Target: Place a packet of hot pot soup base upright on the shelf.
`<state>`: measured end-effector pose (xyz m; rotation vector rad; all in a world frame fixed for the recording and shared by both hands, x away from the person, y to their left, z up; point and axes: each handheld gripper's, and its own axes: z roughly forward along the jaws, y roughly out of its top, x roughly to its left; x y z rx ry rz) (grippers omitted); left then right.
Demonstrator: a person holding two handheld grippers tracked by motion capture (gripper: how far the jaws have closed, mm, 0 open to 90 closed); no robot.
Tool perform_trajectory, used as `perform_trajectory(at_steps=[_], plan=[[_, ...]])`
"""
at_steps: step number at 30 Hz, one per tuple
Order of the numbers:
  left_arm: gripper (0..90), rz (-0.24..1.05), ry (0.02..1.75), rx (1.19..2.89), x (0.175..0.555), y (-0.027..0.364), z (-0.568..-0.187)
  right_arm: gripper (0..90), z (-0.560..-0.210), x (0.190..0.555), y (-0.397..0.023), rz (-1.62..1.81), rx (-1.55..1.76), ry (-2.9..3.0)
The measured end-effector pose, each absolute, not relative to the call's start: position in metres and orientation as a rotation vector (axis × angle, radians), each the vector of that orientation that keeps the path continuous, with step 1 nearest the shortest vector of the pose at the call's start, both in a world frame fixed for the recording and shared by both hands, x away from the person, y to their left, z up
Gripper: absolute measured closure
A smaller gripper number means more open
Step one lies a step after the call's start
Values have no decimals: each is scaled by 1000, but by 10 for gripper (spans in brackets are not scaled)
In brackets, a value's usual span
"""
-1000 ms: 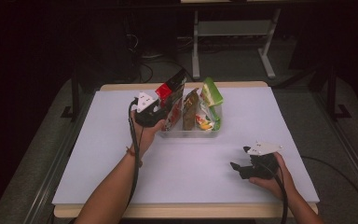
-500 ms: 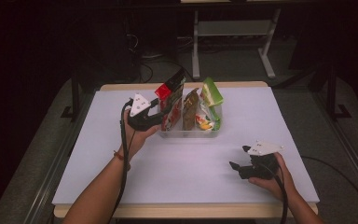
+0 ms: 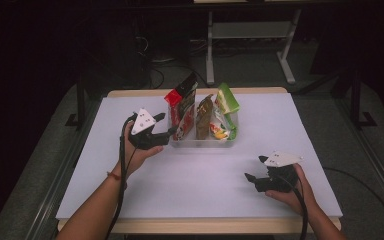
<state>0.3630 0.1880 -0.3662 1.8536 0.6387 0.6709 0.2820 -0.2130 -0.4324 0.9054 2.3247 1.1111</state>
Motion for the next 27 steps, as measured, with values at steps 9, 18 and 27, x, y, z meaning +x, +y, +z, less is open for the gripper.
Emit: perform_trajectory(at_steps=[9,18,27], plan=[[294,657,606,1908,345,204,-370,225,-429,280,-212,1099,882,2314],[255,640,602,1960,330,232,-382,225,-426,278,-213,1058,831,2292],[251,634,609,2028,311,259,-405,206,-419,272,-219,1048,788,2226]])
